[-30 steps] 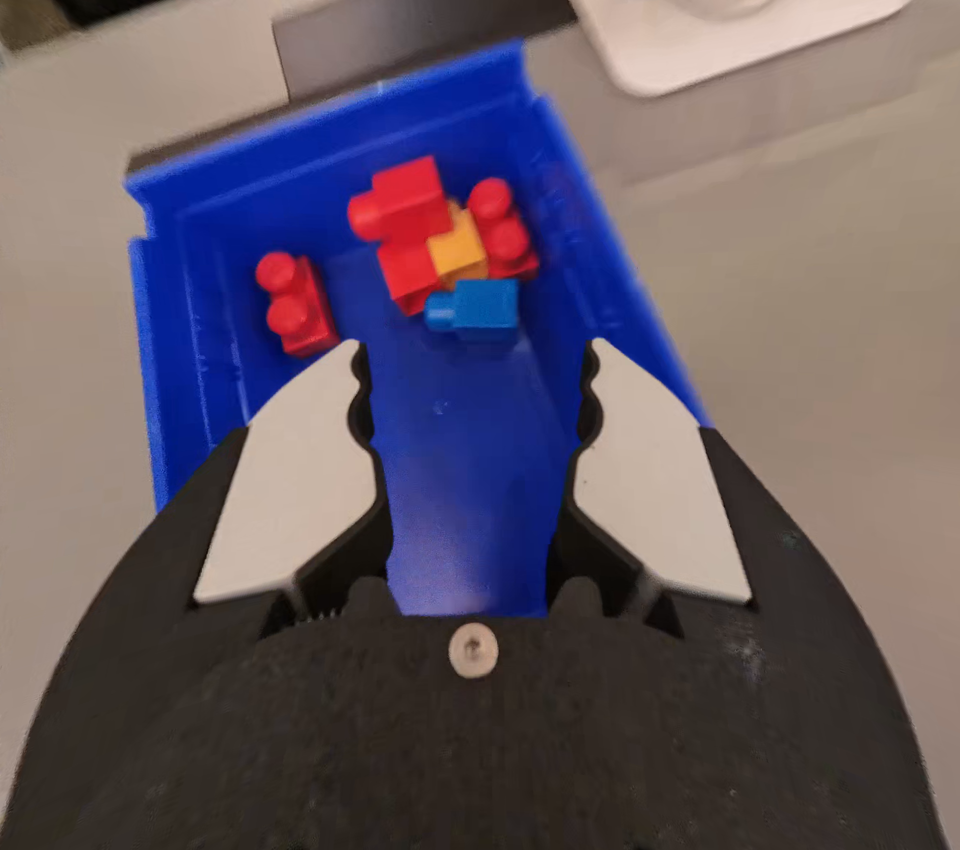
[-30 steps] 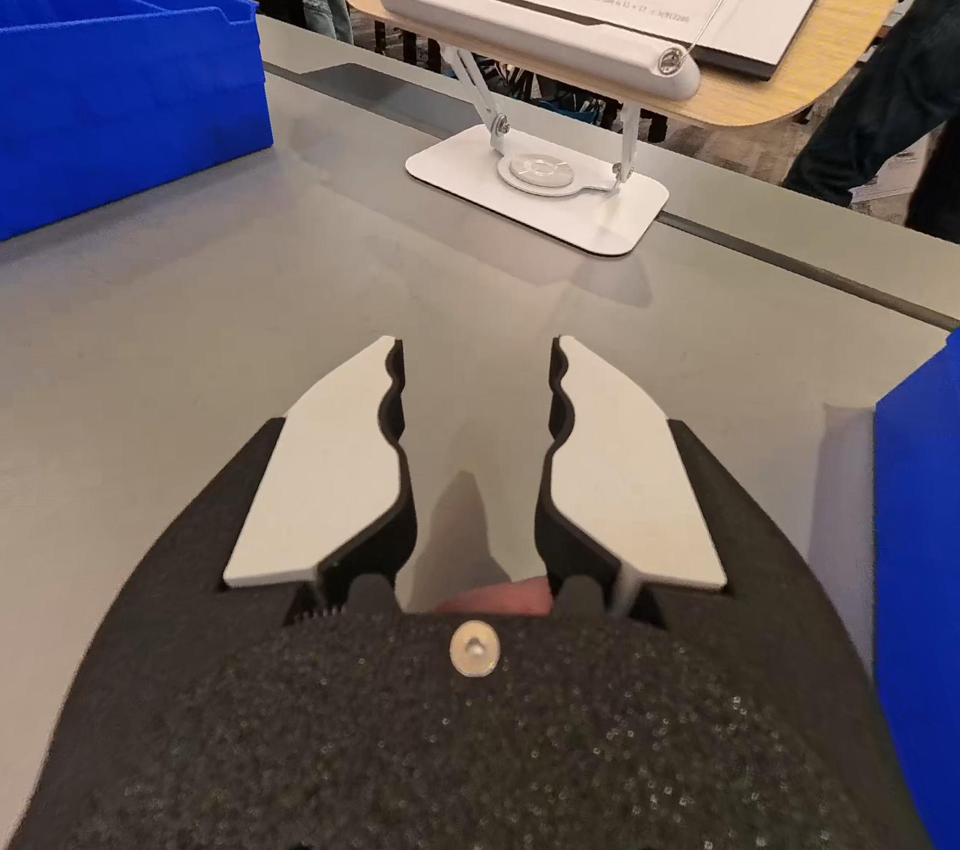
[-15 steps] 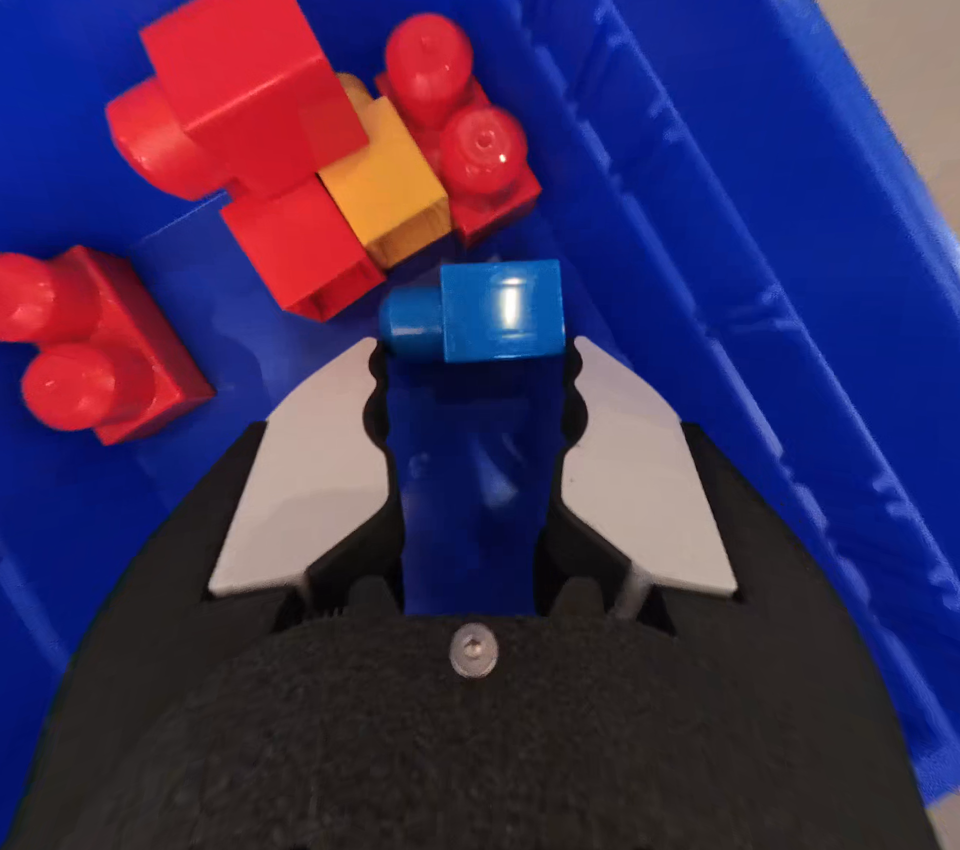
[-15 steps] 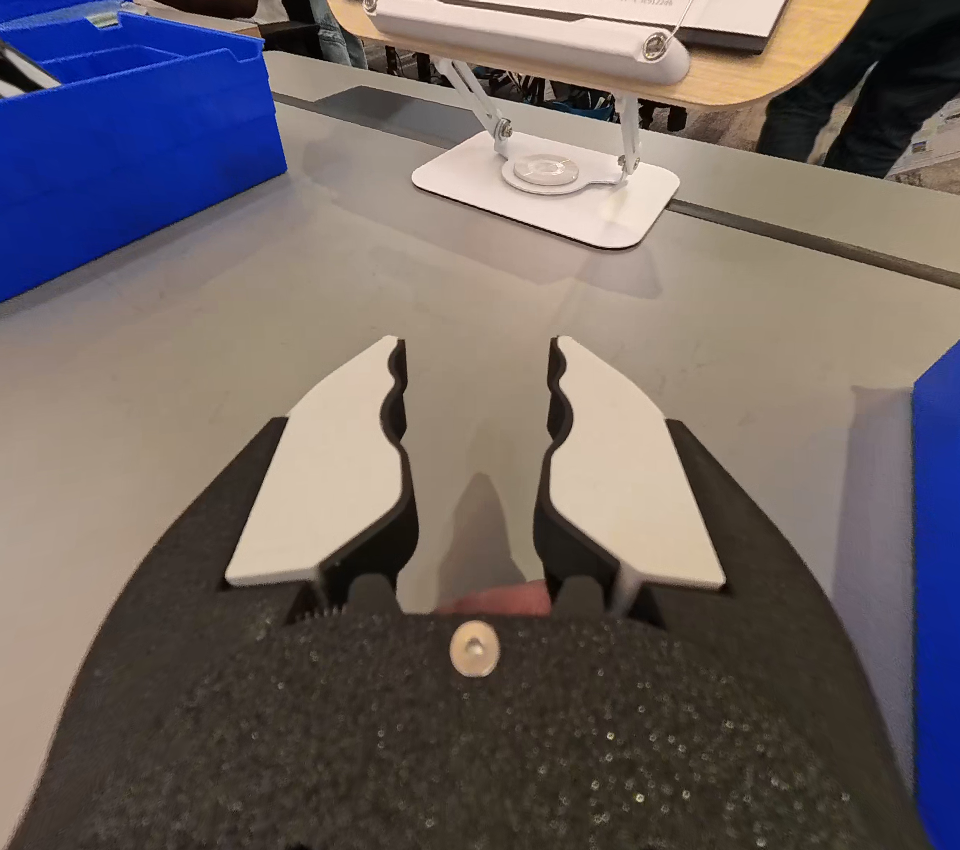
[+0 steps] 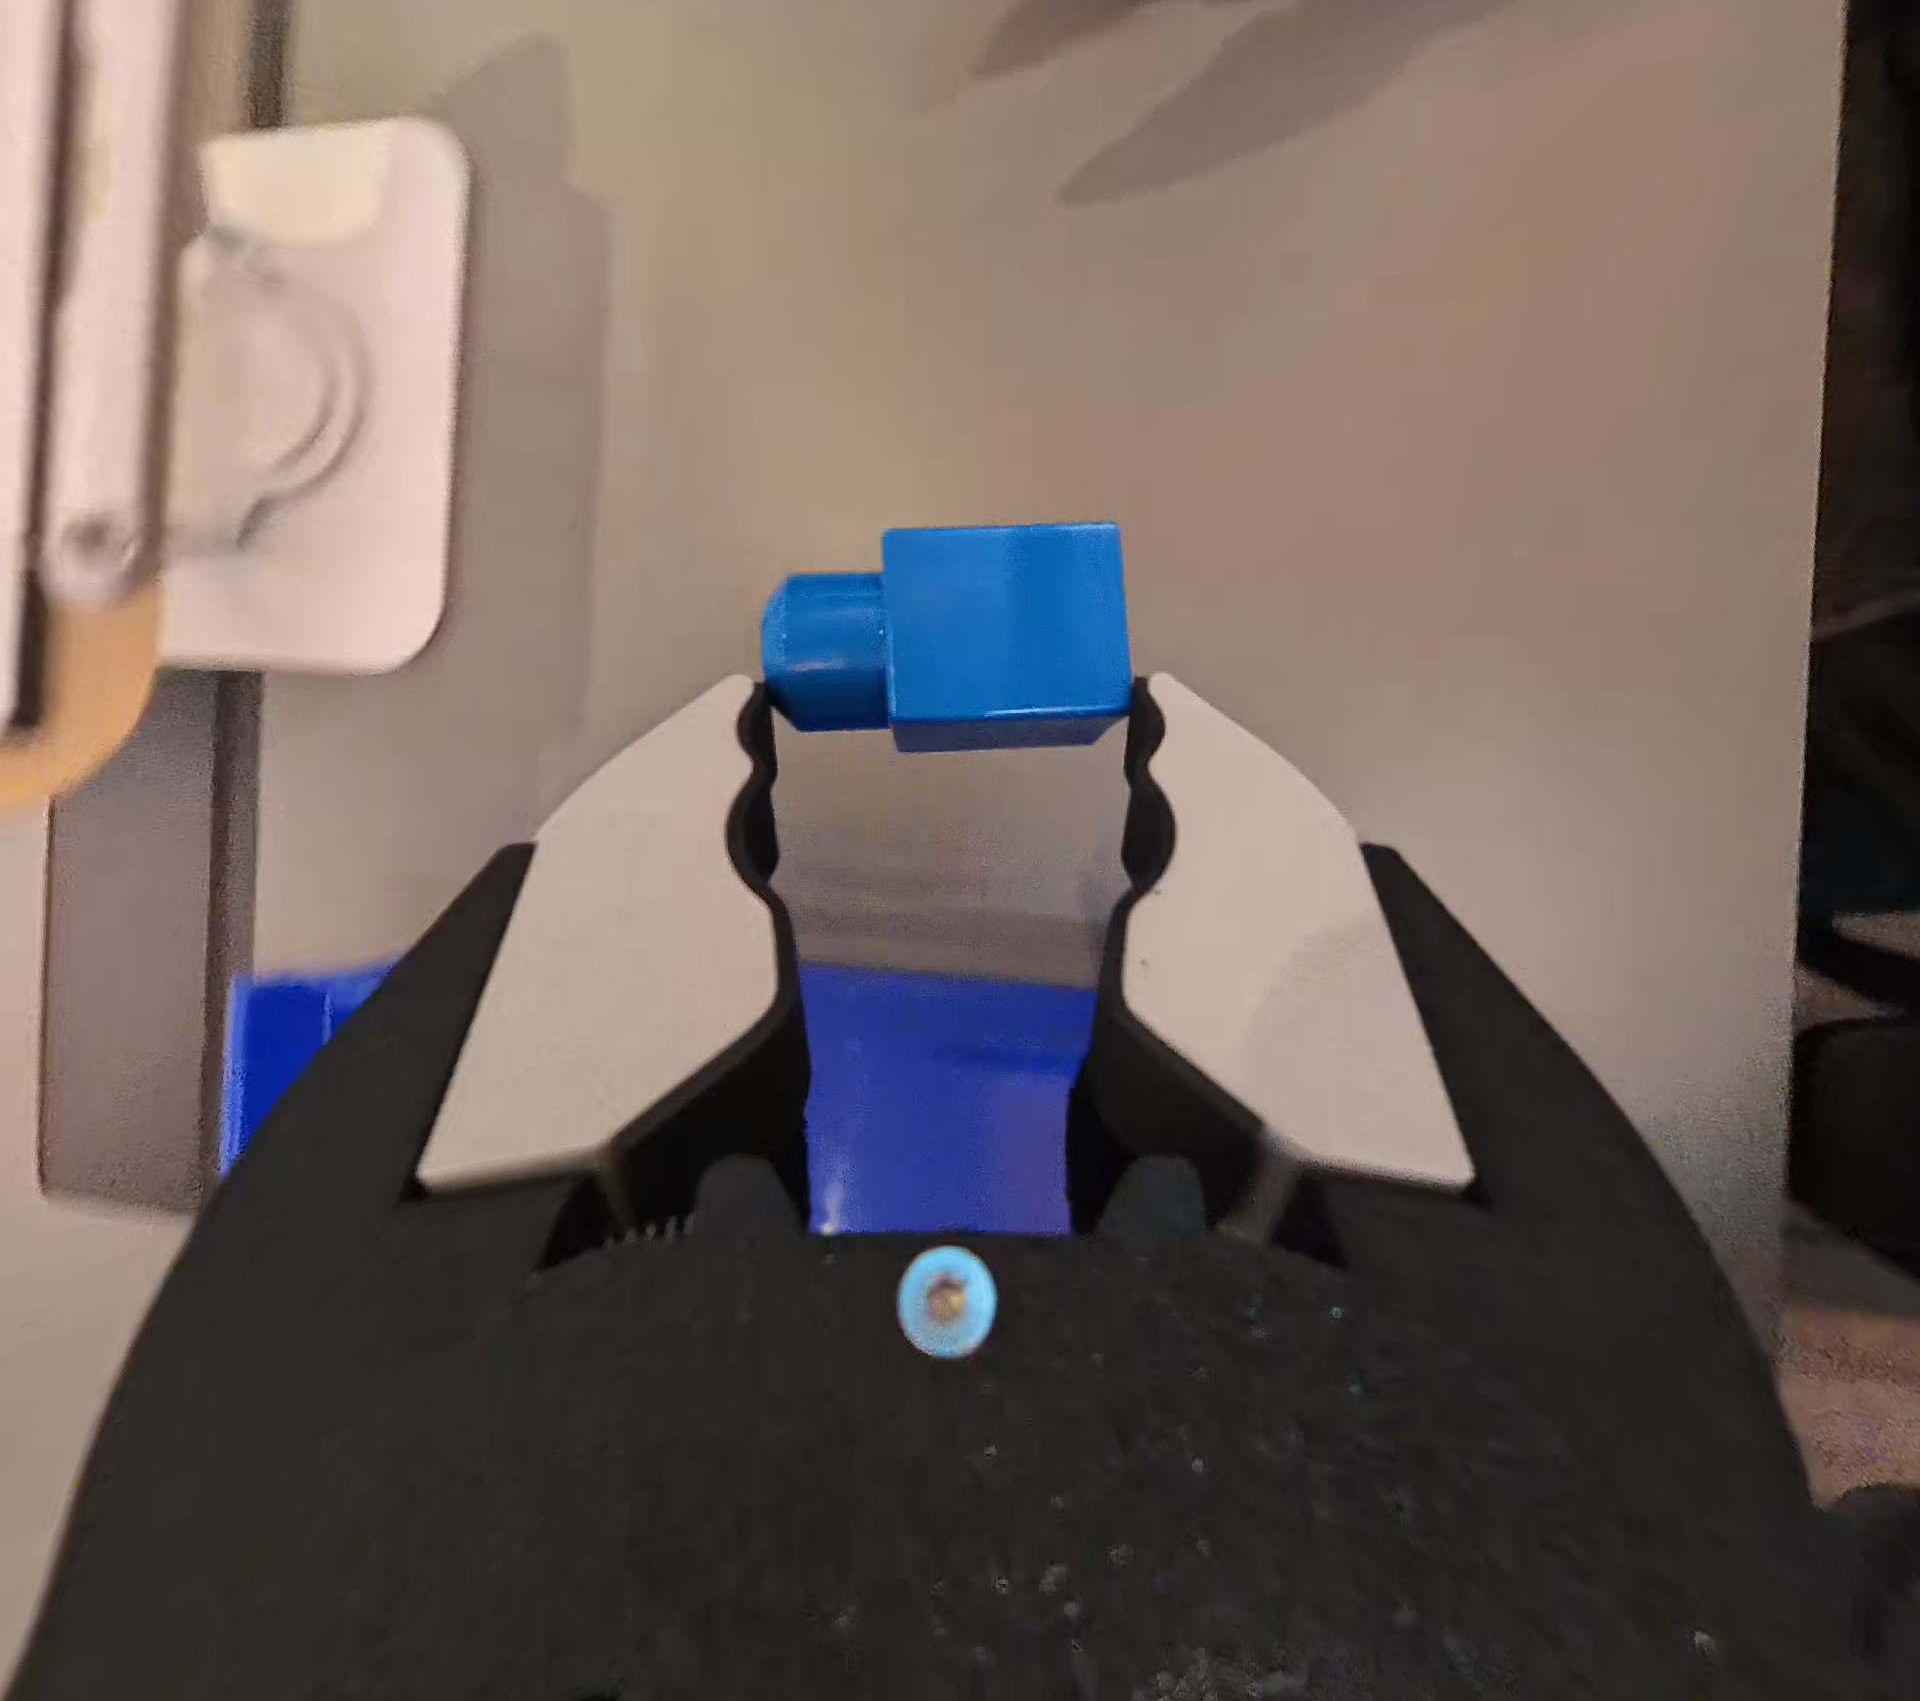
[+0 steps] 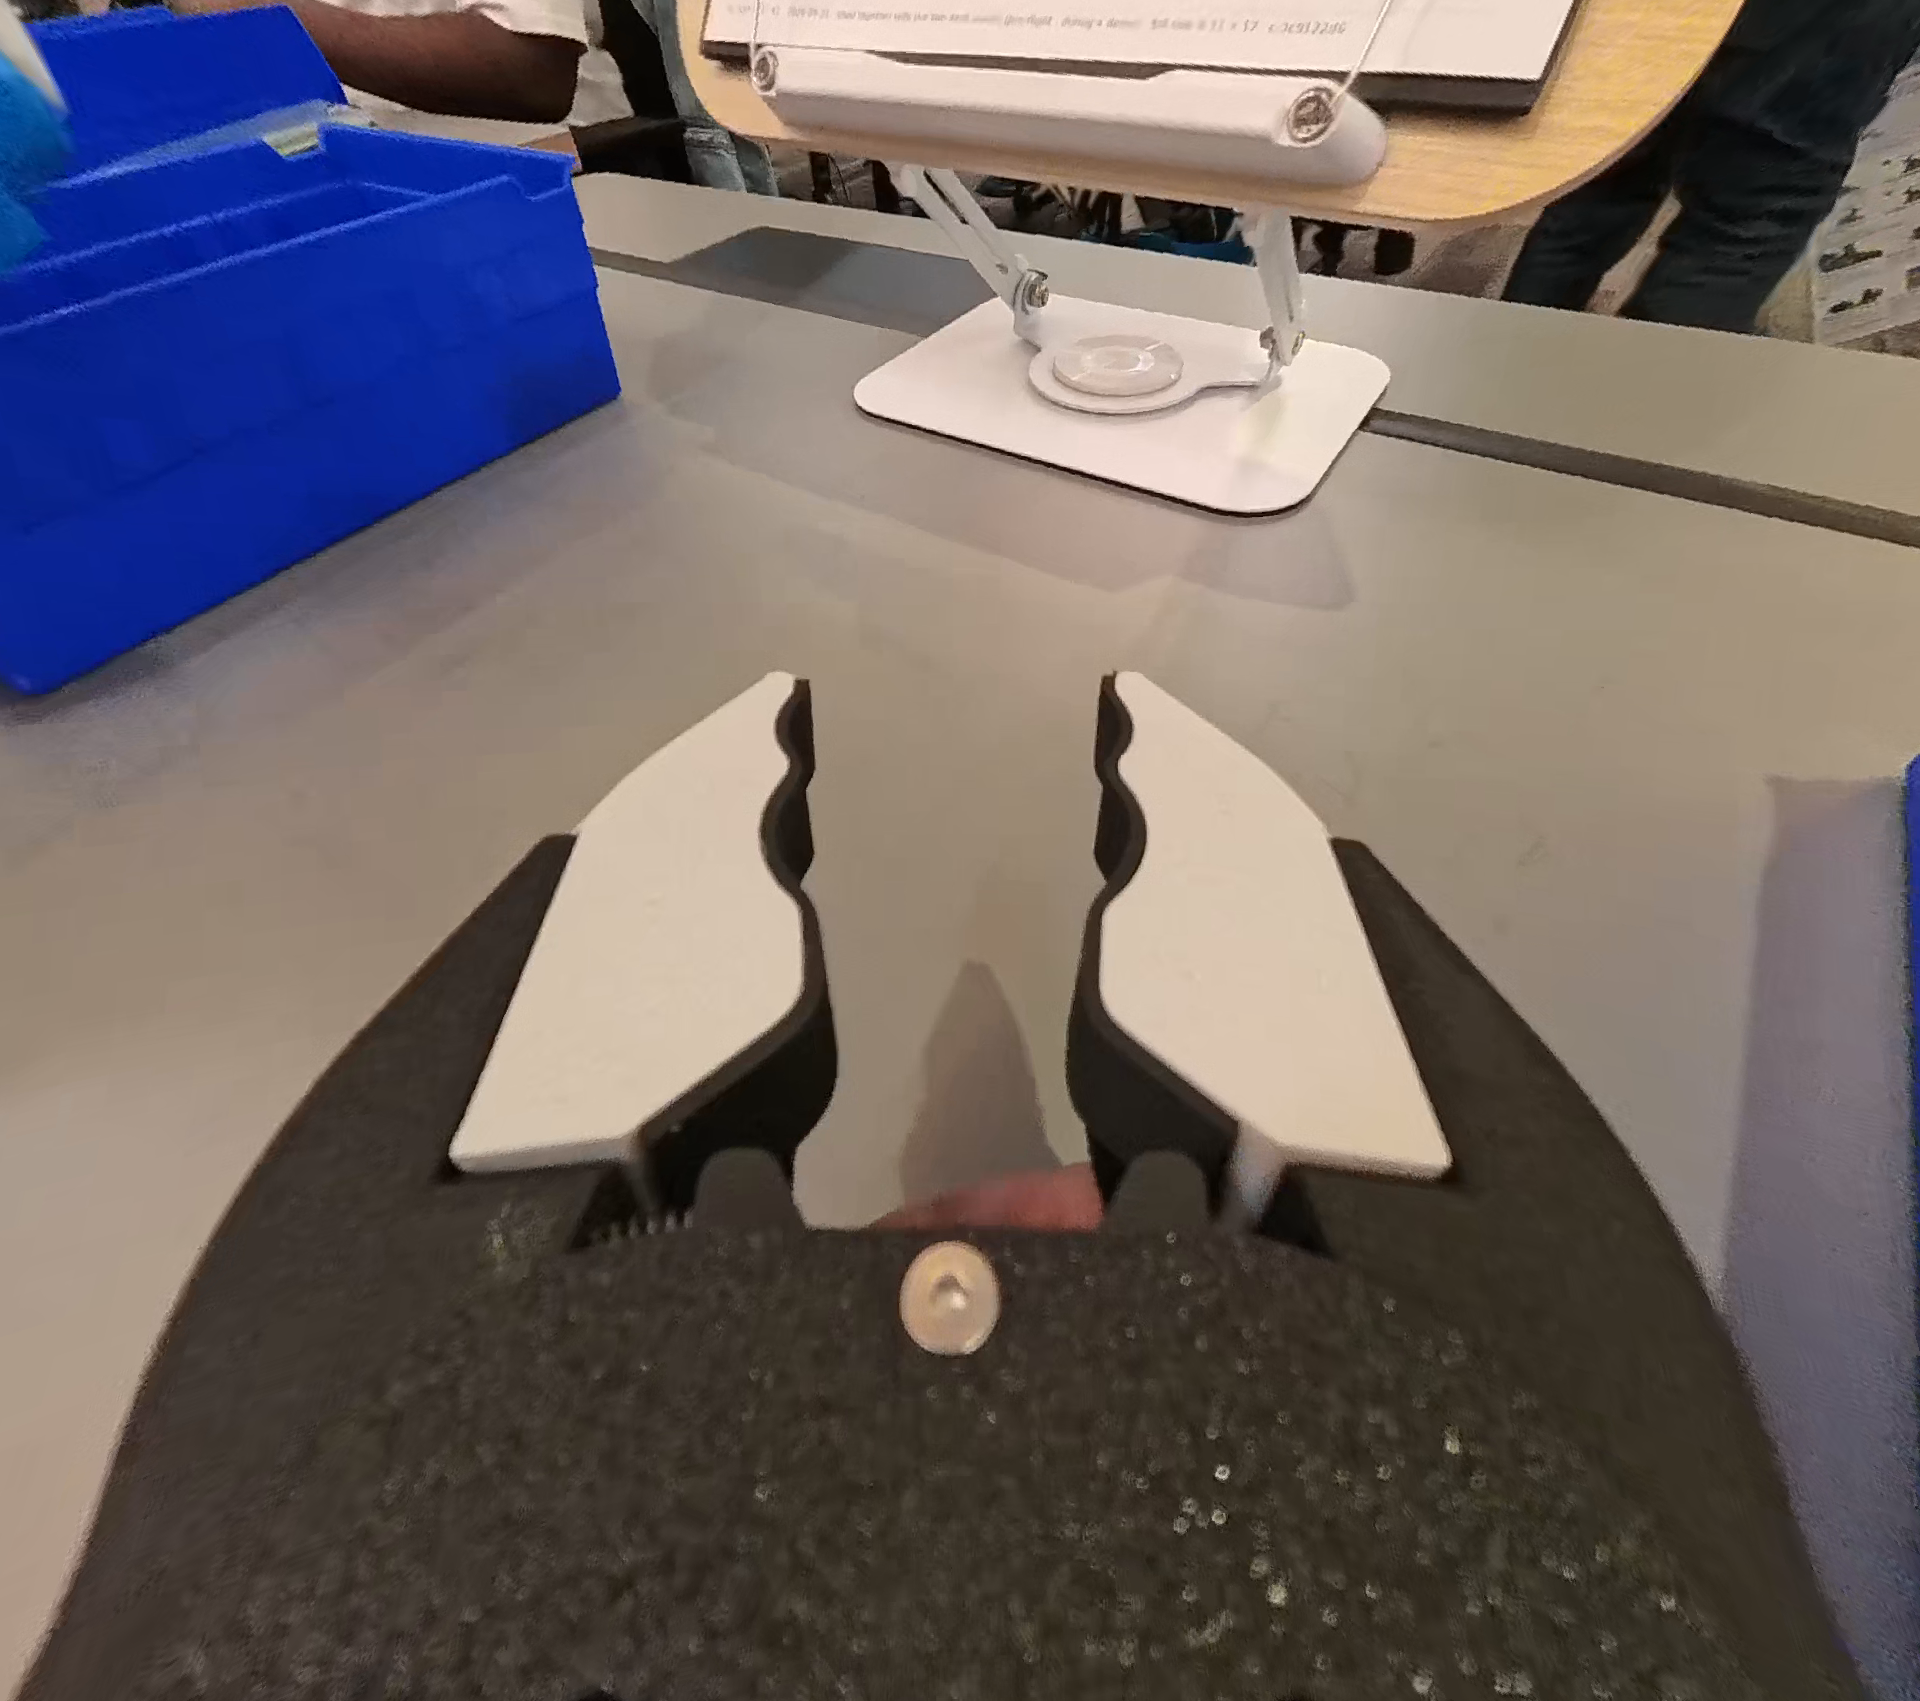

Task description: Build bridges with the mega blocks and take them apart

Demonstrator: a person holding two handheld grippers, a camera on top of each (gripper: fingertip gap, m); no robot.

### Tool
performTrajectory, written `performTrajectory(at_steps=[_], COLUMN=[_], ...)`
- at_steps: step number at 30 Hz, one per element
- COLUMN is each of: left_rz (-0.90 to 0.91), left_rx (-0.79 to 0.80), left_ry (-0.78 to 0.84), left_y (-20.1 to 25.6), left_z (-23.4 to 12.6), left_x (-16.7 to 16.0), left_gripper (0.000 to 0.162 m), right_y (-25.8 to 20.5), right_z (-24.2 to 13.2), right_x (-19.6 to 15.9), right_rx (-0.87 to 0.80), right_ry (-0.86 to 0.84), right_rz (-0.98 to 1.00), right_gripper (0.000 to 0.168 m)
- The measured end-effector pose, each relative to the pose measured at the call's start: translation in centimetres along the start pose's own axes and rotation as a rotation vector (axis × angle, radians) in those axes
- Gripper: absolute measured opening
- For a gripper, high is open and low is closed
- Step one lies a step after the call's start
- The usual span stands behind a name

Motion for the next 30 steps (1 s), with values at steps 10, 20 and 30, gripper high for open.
performTrajectory(at_steps=[10, 20, 30], left_rz=[0.208, 0.285, 0.115], left_rx=[-0.292, -0.413, -0.314], left_ry=[-0.231, -0.296, -0.207], left_y=[-2.6, -3.2, -2.7], left_z=[12.0, 16.4, 10.0], left_x=[1.9, 2.1, 2.9], left_gripper=[0.064, 0.064, 0.068], right_y=[0.8, 0.7, 0.6], right_z=[-0.3, -0.2, -0.1], right_x=[0.0, -0.1, -0.2], right_rx=[0.006, 0.018, 0.03], right_ry=[0.0, -0.012, -0.023], right_rz=[0.058, 0.061, 0.062], right_gripper=[0.052, 0.051, 0.05])
Point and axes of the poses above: each gripper's, where its closed fingertips meet, z out along the fingers, x out of its top, y = z × x across the jaws, the point moved 7 cm from there along -z, back along the fingers, and after that the axes turned 14 degrees about -x, right-handed, at the moved point
